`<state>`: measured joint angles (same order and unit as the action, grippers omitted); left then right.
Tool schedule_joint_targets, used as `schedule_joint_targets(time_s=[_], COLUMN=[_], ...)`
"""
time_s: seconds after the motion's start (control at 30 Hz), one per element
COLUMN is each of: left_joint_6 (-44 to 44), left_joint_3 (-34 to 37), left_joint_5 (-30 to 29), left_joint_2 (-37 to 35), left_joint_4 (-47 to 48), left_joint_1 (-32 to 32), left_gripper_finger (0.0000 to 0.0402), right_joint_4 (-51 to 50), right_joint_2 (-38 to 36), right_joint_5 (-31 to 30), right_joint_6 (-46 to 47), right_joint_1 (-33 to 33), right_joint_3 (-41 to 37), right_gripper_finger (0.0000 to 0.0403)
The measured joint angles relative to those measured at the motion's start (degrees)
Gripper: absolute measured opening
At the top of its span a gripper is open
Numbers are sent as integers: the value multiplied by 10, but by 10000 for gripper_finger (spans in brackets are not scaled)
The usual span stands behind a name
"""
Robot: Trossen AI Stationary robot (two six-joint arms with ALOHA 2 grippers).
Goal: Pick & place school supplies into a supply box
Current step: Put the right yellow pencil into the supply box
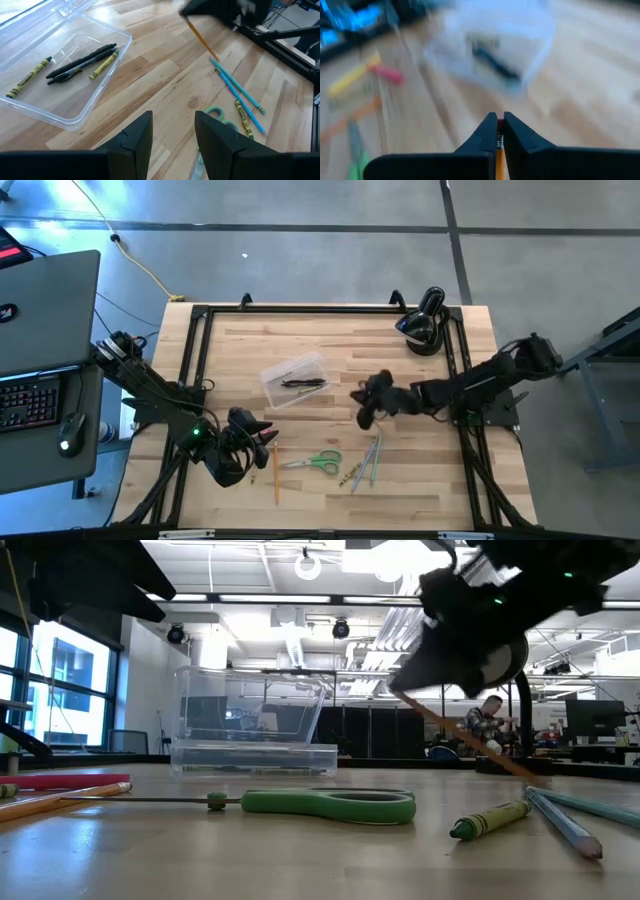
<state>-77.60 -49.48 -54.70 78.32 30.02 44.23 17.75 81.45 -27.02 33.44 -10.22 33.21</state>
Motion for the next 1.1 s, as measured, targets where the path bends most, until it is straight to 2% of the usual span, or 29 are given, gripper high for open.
schedule_joint_targets(time_s=[0.27,0.4,0.53,0.8,0.93,1.1], left_joint_6=[14,15,17,28,28,33], left_joint_3=[0,0,0,0,0,0], left_joint_5=[-1,-1,-1,-1,-1,-1], left_joint_2=[0,0,0,0,0,0], left_joint_4=[0,0,0,0,0,1], left_joint_1=[0,0,0,0,0,0], left_gripper_finger=[179,179,179,179,179,179], right_joint_4=[169,204,237,285,309,315], right_joint_2=[0,0,0,0,0,0], right_joint_5=[29,24,47,67,127,277], right_joint_6=[-100,-106,-117,-143,-231,-391], right_joint_1=[71,96,111,111,104,85], right_joint_3=[0,0,0,0,0,0], right_gripper_finger=[1,1,1,0,0,0])
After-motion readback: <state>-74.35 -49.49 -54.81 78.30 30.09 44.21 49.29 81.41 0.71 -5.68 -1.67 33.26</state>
